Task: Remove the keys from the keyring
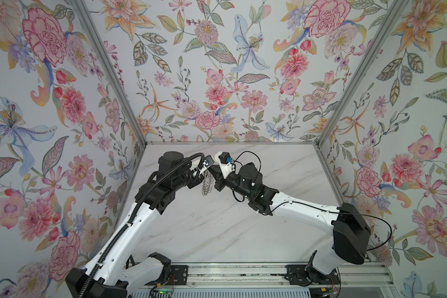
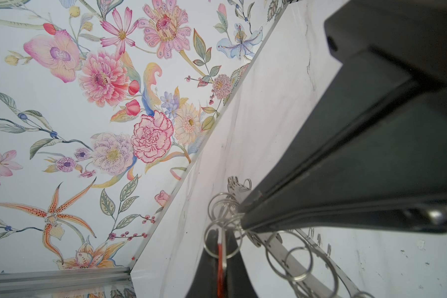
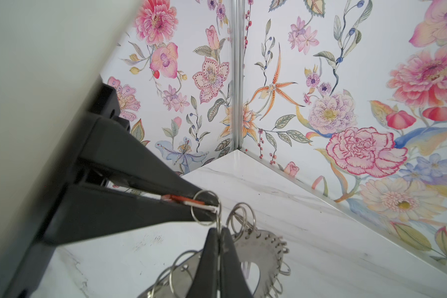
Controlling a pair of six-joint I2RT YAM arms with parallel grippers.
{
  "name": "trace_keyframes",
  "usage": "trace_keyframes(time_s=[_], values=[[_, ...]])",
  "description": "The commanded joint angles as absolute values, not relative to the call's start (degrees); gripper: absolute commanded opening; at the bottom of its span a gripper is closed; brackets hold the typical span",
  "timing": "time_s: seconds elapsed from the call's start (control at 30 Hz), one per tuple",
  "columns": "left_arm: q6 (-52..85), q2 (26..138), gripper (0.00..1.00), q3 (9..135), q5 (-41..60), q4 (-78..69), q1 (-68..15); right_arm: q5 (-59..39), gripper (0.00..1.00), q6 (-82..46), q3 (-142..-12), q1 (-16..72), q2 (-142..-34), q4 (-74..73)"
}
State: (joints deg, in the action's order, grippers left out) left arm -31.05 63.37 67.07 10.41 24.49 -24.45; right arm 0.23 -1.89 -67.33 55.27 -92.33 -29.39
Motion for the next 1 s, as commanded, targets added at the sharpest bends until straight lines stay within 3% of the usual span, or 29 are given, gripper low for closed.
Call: trace_keyframes(time_s=[0.0,0.23,0.5,0.87,0.97], values=[[-30.32,63.15,0.00,68.25,4.75,23.06,-24.17,2.36,0.00,0.07,-66.41,54.72,-88.93,-30.13],[-29.82,64.60,0.00,68.00,3.52,24.33,-24.18,0.91,0.00,2.13,-63.59,54.83,-85.96,-35.67],[-28.94,64.62,0.00,67.33,8.61,24.28,-24.17,0.32,0.00,2.82,-62.84,55.10,-85.33,-38.23],[-19.61,64.01,0.00,63.26,-0.85,23.01,-22.10,0.94,0.00,2.55,-59.85,53.43,-83.81,-37.24],[-15.63,63.61,0.00,60.54,0.62,22.77,-21.37,0.72,0.00,2.37,-58.61,52.56,-82.60,-36.03]])
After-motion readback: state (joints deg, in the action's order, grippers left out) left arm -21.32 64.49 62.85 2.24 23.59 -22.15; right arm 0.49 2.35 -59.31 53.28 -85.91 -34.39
